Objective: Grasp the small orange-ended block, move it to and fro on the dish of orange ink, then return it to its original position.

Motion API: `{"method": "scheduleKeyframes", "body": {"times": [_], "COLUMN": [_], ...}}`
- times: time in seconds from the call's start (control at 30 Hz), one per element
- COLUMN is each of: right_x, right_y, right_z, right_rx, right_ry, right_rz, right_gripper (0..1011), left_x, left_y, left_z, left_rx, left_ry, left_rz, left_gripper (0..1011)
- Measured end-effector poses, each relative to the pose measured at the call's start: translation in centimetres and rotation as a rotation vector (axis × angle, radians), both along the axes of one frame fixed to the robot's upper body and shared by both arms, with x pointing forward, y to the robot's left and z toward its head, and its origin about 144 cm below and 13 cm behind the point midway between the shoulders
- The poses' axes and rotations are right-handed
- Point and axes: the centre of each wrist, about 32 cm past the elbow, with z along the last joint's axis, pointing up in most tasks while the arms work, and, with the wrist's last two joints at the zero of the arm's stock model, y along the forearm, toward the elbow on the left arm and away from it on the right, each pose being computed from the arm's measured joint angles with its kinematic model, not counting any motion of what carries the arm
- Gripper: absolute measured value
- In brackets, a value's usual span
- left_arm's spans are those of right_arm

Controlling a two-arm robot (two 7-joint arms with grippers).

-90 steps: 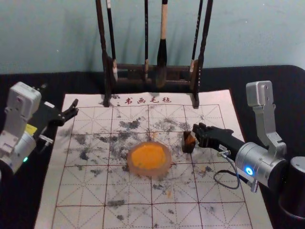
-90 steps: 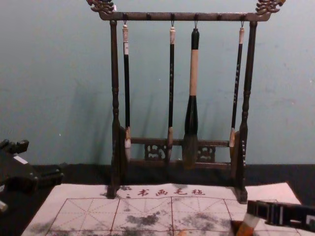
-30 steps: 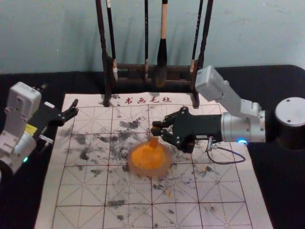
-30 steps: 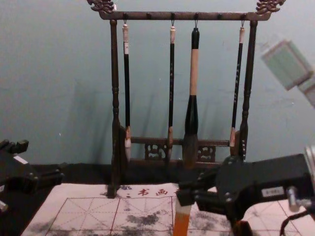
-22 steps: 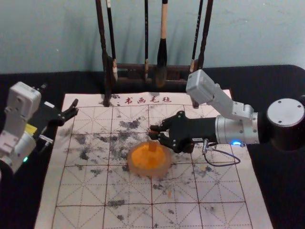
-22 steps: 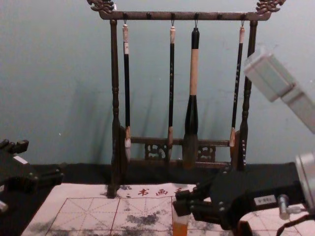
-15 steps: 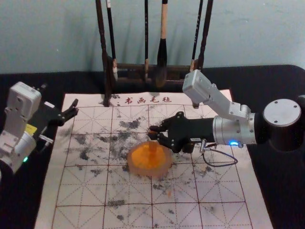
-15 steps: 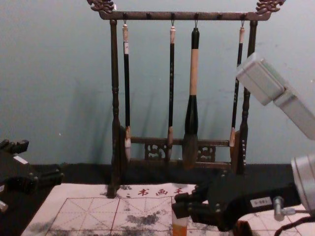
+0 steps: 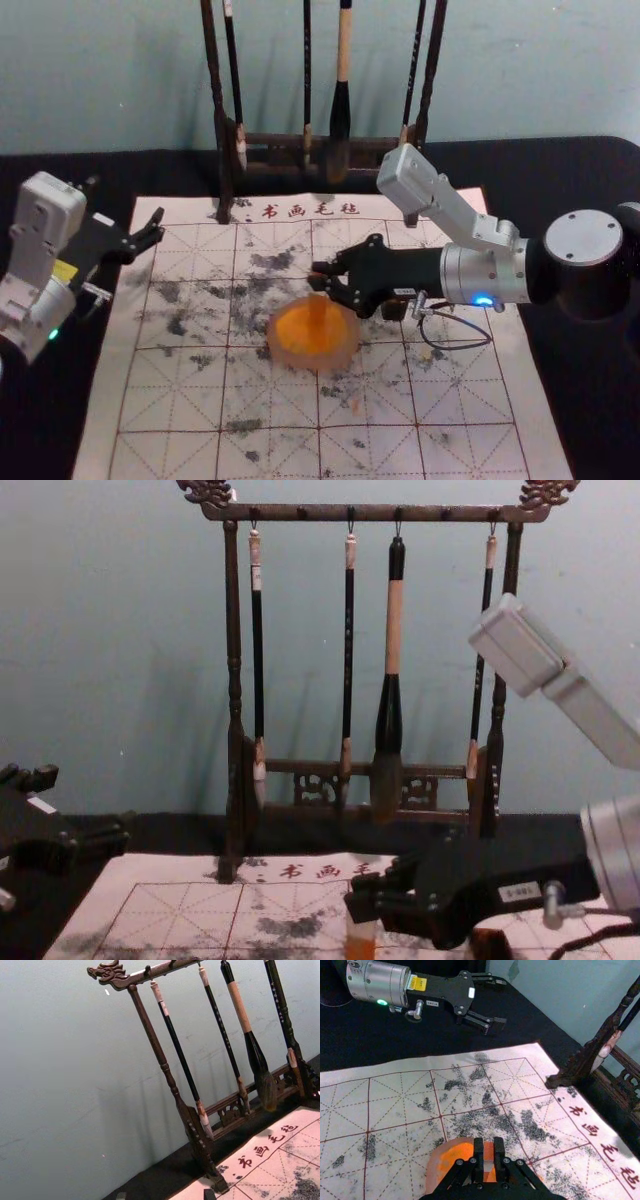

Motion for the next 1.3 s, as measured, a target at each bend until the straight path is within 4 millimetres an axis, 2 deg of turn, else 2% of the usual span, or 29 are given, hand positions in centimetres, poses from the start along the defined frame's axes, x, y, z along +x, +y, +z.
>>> {"method": "scheduleKeyframes", "body": {"times": [0.7,1.3], "right_x": [-0.12,0.04], "right_y": [0.37,-0.31], "right_z": [-0.40,-0.18], "right_rx": [-0.002,-0.014], "right_ry": [0.014,0.008], "right_rz": [-0.004,-0.009], "right_gripper": [119,119], "left_x": [0.00,0.00], "left_y": [0.00,0.00], "left_z": [0.00,0.00], "left_rx": [0.000,0.000], "left_ry": [0.000,0.000], "left_rz": [0.000,0.000], "left_gripper": [1001,1001]}}
